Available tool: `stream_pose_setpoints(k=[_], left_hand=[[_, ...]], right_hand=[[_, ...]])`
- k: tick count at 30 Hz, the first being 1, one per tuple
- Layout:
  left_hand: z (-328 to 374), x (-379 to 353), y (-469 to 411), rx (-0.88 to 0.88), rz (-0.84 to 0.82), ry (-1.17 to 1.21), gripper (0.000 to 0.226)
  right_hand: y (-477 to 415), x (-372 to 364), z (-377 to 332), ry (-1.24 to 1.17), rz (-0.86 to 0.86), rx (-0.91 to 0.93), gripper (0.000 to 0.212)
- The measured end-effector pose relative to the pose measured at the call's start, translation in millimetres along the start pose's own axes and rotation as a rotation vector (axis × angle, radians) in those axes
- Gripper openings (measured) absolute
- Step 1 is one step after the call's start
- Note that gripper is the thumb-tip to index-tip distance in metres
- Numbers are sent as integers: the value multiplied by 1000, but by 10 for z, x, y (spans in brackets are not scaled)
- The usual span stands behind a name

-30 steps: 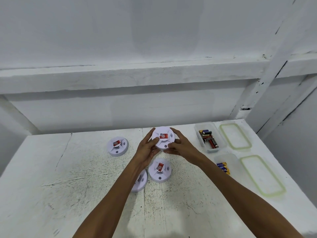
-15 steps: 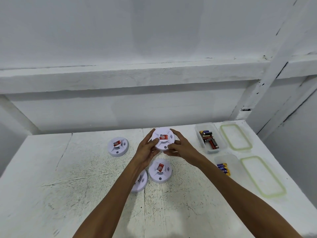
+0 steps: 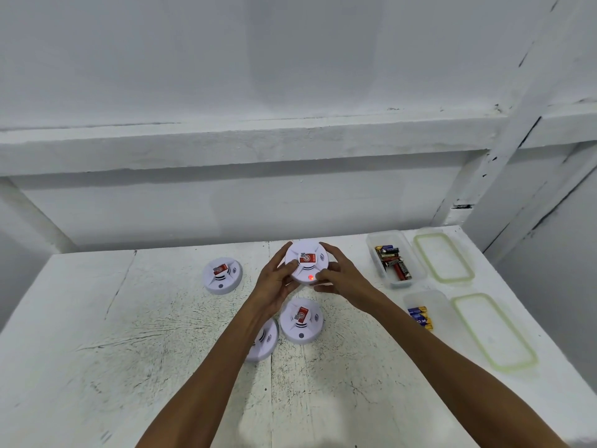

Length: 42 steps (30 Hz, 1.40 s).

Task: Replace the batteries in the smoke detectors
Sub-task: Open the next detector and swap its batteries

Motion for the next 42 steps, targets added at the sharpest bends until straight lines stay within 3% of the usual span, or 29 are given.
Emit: stream_pose_setpoints(k=[7,42], left_hand=[[-16,34,-8,1,-7,-3,49],[32,202,-28,-13,-10,-78,48]], right_hand=[[-82,70,-4,-64,91,1,33],[-142,20,22,-44,90,31,31]])
Point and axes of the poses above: each hand's wrist, its own y-axis away from the middle knuckle, its own x-axis out of the back of the hand, z = x × y, the point moved 4 cm from there along -y, towards the middle knuckle, and after that the axes turned 12 degrees about -x, right-handed, at the moved point
